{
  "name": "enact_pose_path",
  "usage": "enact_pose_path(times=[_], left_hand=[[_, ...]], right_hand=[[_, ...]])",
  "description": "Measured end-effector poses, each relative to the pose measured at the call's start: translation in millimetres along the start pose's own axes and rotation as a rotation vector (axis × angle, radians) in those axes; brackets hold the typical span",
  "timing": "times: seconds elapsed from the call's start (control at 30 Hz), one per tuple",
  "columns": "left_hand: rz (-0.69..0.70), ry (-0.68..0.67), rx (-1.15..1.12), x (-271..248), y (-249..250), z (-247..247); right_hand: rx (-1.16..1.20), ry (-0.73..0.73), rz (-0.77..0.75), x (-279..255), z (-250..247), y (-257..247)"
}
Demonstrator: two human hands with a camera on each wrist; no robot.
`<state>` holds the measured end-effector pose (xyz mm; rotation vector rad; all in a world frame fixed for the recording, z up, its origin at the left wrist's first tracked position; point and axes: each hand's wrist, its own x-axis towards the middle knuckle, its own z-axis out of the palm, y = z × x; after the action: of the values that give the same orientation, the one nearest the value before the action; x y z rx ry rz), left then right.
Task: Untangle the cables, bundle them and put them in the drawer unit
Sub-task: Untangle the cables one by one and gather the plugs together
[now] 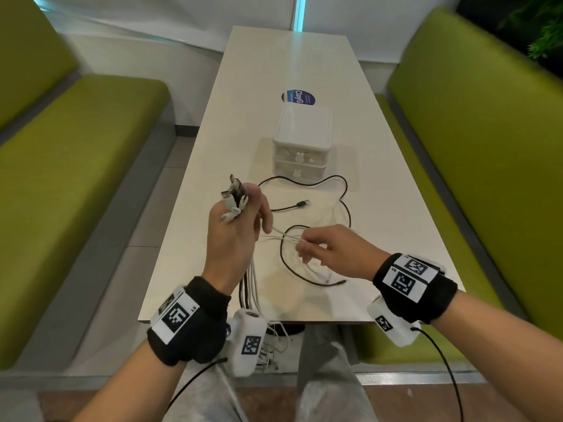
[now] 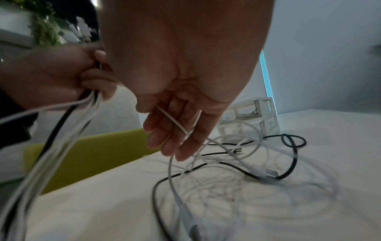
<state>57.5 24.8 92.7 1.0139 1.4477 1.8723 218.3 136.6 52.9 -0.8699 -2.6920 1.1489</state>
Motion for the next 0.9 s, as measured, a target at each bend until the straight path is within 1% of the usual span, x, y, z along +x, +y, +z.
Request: enact_pose_path(times=[0.1,0.17,0.23,0.33,0.47,0.57,0.7,0.8,0.9], left_hand=[[0.086,0.109,-0.073,1,10,-7],[0.112,0.118,-0.101,4,13,-12],[0.098,0.042,-0.067,4,16,-13],[0.051,-0.082,0.064,1,13,-10],[-0.020,-0.160,0.229,2,-2,-6],[-0.071,-0.167,0.296,1,-5,-4],[-0.038,-0.168,0.285,-2,5,0],[-0.012,-0.201,0.260,-3,11,4],[0.033,-0.215,0.260,-5,12,6]], right_hand=[[-0.169,-0.059,0.047,1,-1,13],[-0.231,-0.080,0.080,2,-4,19],[-0.230,-0.034,0.083,4,-6,19],[-0.134,0.071,0.082,9,-8,10],[-0.172,0.148,0.013,14,-13,-3],[-0.242,0.169,-0.053,14,-20,-13],[-0.284,0.197,-0.109,17,-30,-24],[-0.353,0.243,-0.160,20,-37,-30],[-0.412,0.242,-0.137,22,-43,-33]])
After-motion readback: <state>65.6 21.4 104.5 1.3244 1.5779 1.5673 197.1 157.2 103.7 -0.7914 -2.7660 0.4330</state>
